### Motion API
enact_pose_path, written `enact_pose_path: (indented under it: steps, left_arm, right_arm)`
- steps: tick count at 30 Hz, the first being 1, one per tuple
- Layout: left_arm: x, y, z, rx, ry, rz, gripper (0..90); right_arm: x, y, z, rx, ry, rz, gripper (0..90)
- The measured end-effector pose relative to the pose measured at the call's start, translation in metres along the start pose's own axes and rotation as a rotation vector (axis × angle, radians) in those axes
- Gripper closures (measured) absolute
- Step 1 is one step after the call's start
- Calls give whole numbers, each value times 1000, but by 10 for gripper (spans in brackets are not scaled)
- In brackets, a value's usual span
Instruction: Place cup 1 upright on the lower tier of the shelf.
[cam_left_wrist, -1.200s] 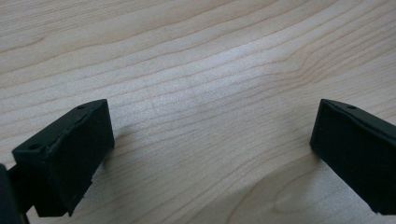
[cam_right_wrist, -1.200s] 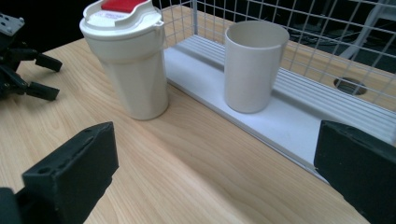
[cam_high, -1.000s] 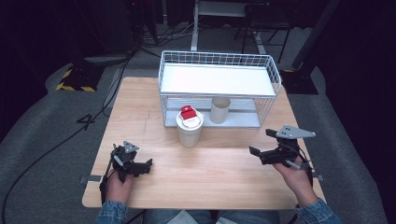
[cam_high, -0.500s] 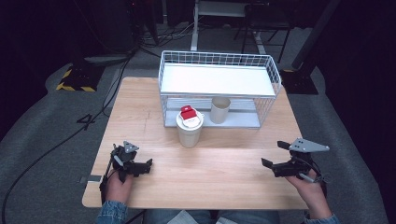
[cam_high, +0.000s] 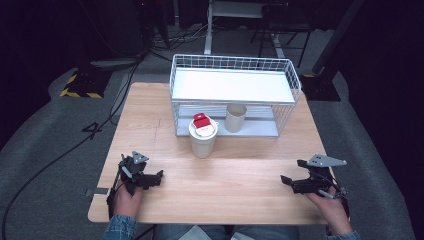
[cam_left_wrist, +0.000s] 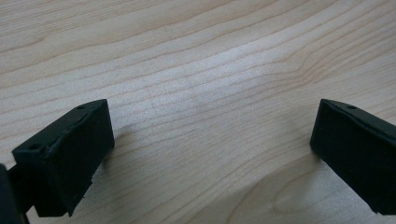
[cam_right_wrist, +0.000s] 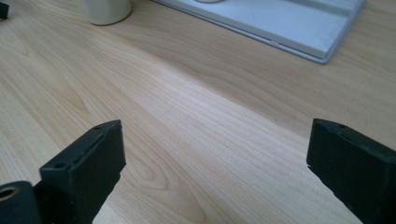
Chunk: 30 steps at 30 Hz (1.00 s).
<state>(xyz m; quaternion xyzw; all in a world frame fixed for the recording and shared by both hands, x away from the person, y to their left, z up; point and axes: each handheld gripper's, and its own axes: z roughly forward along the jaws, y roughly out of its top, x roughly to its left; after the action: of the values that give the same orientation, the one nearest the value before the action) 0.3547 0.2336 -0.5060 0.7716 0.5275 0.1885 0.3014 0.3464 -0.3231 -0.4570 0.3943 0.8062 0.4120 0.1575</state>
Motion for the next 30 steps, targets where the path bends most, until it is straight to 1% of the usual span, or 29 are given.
enact_pose_path:
  steps: [4,7,9,12,16,19,24,26,30]
  left_arm:
    - [0,0,0,0,0,0,1]
    - [0,0,0,0,0,0,1]
    - [0,0,0,-1,0,0,1]
    - [0,0,0,0,0,0,1]
    - [-1,1,1,0,13,-12,2]
    - [-1,1,1,0,14,-12,2]
    - [-1,1,1,0,15,-13,2]
    - [-1,1,0,-1,15,-14,2]
    - [-1,-1,0,-1,1,-9,2]
  right_arm:
    - [-5,-11,4,0,-18,37,43]
    - [-9,-18,7,14,-32,66,43]
    - [-12,-23,8,31,-63,57,43]
    - [-15,-28,10,46,-70,64,43]
    - [-18,-34,13,65,-91,69,46]
    - [-19,-36,17,89,-111,81,56]
    - [-20,-38,22,114,-124,59,59]
    - [-19,-40,24,101,-148,29,65]
    - [-19,-40,24,101,-152,29,64]
